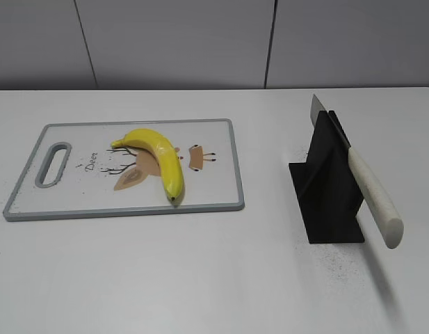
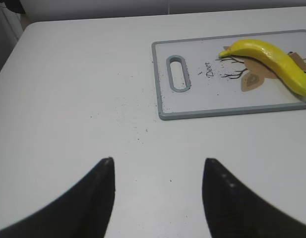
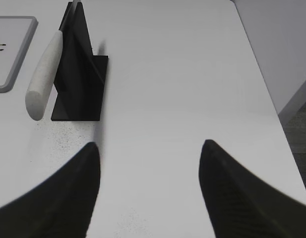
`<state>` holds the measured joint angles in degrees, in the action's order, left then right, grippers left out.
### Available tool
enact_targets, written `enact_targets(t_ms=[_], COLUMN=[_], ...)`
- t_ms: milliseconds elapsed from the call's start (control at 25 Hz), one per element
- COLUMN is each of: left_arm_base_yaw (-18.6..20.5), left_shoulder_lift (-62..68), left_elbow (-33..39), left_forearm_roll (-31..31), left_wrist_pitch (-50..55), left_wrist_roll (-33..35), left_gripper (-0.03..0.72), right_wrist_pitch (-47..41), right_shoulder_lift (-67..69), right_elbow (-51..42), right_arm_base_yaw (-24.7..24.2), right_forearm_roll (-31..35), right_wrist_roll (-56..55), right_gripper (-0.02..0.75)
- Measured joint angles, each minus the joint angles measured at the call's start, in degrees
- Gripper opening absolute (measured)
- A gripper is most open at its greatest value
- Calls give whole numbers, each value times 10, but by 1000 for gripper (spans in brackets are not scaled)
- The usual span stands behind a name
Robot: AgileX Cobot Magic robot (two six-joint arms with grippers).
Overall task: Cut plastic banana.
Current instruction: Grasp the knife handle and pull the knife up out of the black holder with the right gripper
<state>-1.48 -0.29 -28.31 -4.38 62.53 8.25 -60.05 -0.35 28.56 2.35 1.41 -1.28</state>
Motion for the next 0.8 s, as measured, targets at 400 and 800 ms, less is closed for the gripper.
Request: enact_targets(t_ms=[400, 800], left_arm_base_yaw=[0, 0], left_shoulder_lift=[0, 0], left_elbow=[0, 0], left_forearm_roll=[0, 0], left_wrist_pitch=[0, 0], left_wrist_roll=[0, 0], left_gripper=[544, 544], right_wrist_pitch=[0, 0], right_shoulder_lift=[0, 0], right_elbow=[0, 0], right_arm_base_yaw=[0, 0], right_forearm_roll=[0, 0], right_wrist_roll=[0, 0], right_gripper=[503, 496])
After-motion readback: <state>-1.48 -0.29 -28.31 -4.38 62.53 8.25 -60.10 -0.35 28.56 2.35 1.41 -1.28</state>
